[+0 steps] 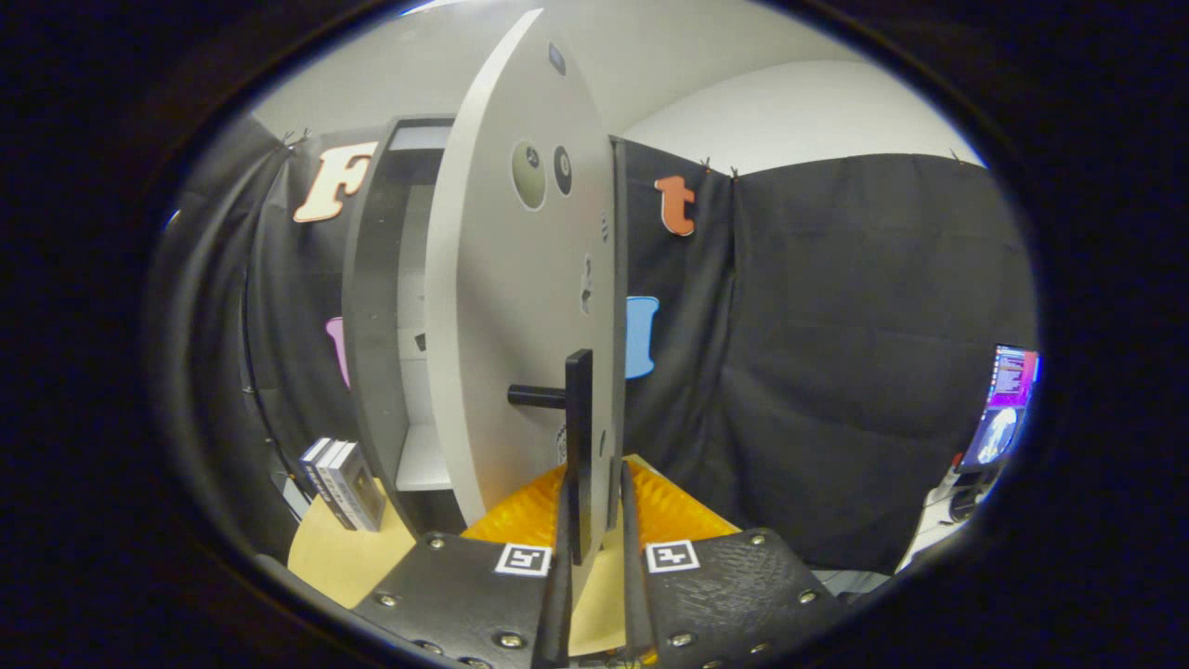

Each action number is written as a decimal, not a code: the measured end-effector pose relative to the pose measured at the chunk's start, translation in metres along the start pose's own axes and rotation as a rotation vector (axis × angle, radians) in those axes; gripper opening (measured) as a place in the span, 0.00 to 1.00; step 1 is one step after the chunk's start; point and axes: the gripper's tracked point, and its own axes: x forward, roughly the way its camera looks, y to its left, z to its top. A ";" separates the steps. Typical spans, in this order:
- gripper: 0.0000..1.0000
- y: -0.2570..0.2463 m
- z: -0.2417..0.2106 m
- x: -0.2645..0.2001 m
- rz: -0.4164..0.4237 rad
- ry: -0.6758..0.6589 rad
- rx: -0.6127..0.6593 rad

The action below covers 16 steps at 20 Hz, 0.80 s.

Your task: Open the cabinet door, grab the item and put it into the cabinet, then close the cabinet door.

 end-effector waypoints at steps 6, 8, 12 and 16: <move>0.01 -0.040 0.004 0.006 -0.020 0.007 0.023; 0.02 -0.046 0.002 0.008 0.009 0.013 0.026; 0.09 -0.060 0.001 0.013 0.063 0.025 0.014; 0.22 -0.082 -0.003 0.013 0.077 0.049 0.048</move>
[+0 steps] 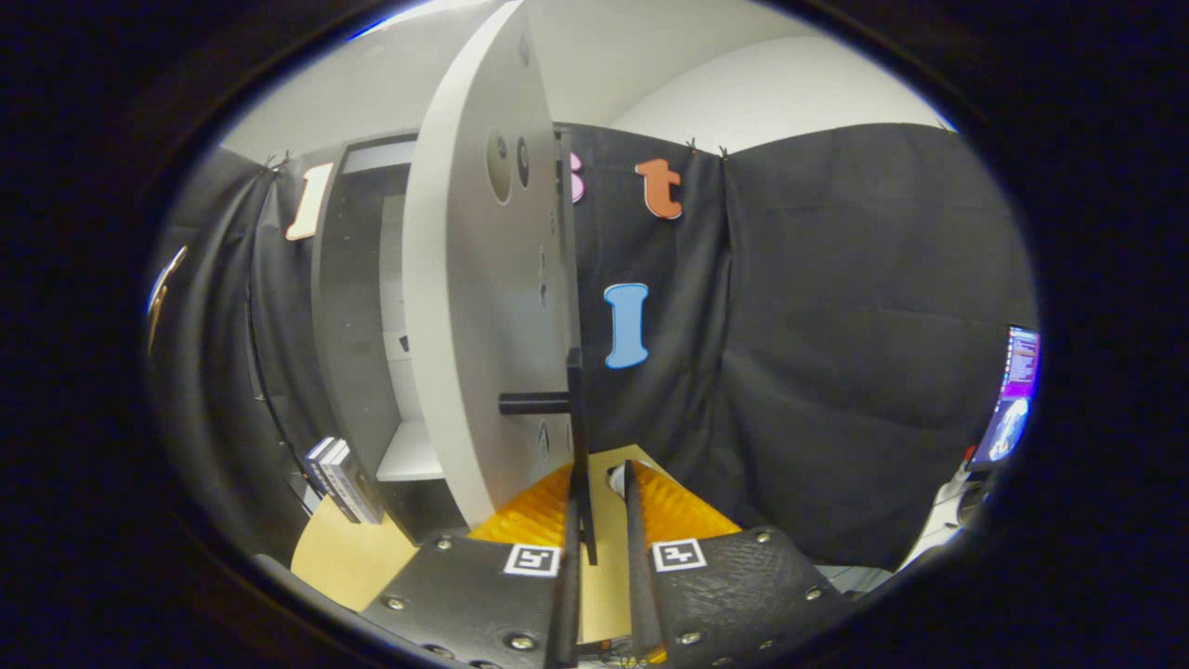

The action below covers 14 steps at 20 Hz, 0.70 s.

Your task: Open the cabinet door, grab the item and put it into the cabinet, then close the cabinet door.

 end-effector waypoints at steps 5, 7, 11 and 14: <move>0.24 -0.012 0.000 -0.006 -0.046 -0.020 -0.026; 0.24 -0.018 0.003 -0.012 -0.091 -0.042 -0.032; 0.24 -0.030 0.003 -0.028 -0.139 -0.068 0.031; 0.24 -0.049 -0.004 -0.046 -0.172 -0.068 0.021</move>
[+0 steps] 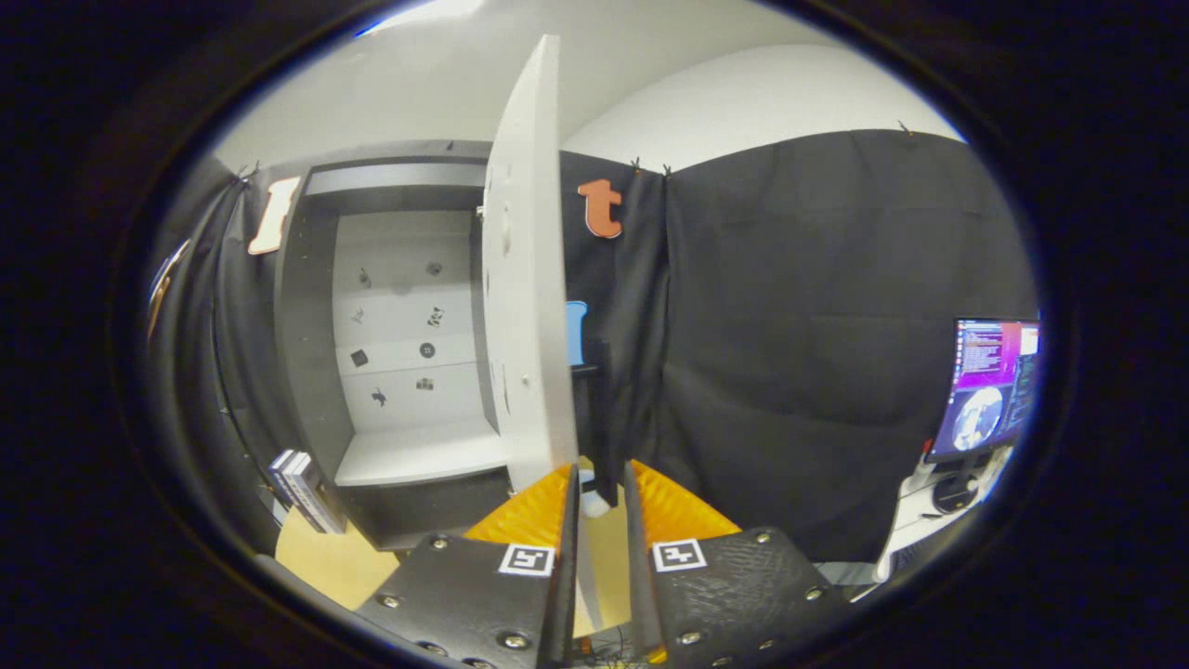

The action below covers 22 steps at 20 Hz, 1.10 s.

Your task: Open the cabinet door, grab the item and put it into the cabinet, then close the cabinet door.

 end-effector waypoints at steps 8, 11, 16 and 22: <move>0.24 0.037 -0.011 0.004 0.085 0.019 -0.040; 0.24 0.065 -0.024 0.009 0.156 0.051 -0.034; 0.24 0.104 -0.044 0.021 0.262 0.091 -0.053; 0.24 0.147 -0.070 0.030 0.381 0.142 -0.104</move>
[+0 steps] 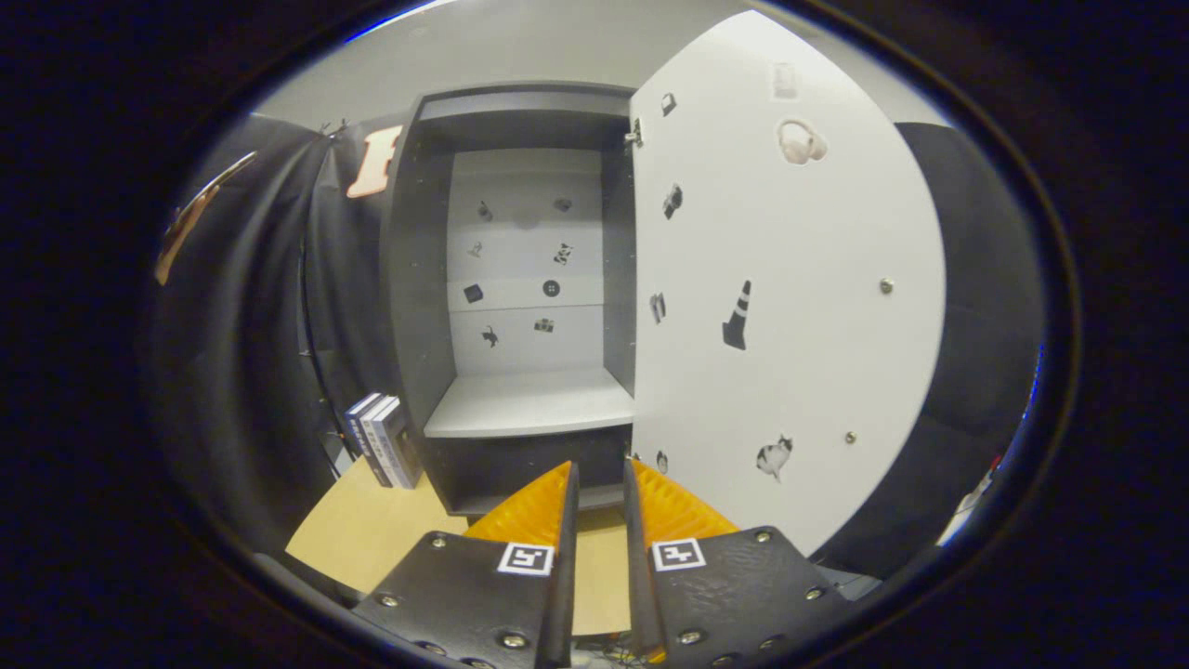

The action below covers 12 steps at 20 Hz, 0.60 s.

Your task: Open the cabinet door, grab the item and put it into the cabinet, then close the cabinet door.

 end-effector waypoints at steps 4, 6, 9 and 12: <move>0.24 0.024 -0.027 0.026 0.090 0.066 -0.024; 0.24 0.036 -0.048 0.038 0.140 0.116 -0.025; 0.24 0.053 -0.088 0.055 0.205 0.211 -0.041; 0.30 0.071 -0.128 0.067 0.272 0.297 -0.068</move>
